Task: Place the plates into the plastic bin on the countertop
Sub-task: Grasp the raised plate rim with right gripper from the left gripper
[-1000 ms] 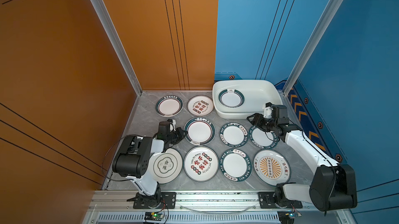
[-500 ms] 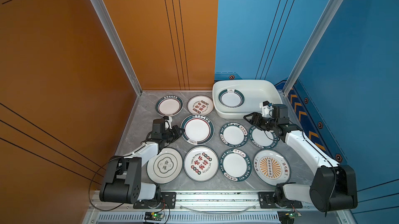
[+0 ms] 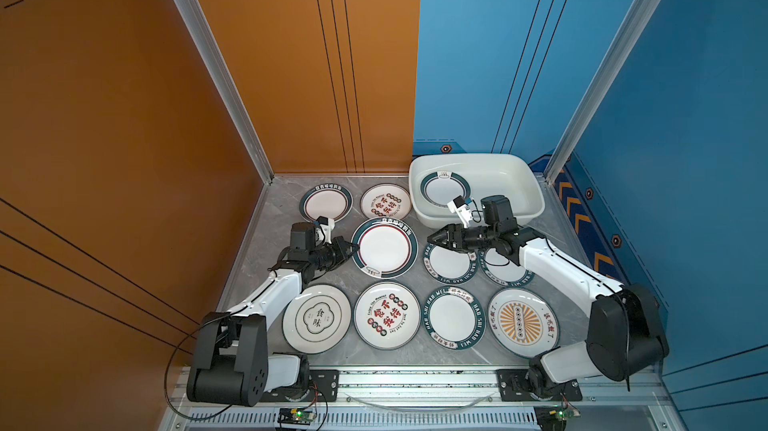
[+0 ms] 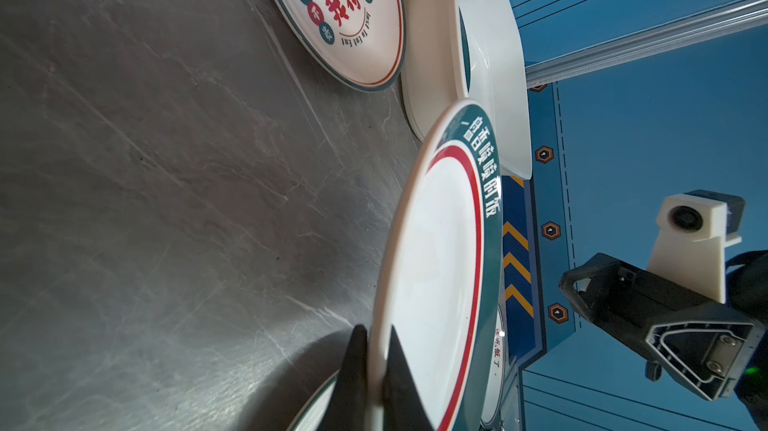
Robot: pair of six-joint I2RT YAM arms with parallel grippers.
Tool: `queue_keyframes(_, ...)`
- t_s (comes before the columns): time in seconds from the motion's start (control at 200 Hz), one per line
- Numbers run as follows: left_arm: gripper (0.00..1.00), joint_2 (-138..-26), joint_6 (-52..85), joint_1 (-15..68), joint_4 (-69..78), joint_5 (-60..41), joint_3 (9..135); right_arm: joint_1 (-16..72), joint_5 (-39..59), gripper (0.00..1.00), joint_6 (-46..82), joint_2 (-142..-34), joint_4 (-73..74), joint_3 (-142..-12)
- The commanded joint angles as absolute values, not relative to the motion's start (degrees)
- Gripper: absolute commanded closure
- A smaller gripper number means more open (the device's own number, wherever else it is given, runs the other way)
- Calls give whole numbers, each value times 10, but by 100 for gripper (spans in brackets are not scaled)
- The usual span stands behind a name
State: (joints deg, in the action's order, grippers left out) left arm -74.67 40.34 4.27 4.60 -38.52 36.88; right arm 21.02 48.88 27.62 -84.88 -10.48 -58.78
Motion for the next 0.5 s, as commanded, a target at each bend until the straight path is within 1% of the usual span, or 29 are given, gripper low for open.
queue_keyframes(0.0, 100, -718, 403, 52, 48, -429, 399, 215, 487, 36, 253, -864, -126, -603)
queue_keyframes(0.3, 100, -712, 394, 83, 27, -425, 418, 231, 482, 36, 268, -896, -96, -608)
queue_keyframes(0.491, 100, -723, 391, 102, 33, -419, 426, 235, 490, 40, 284, -918, -63, -604)
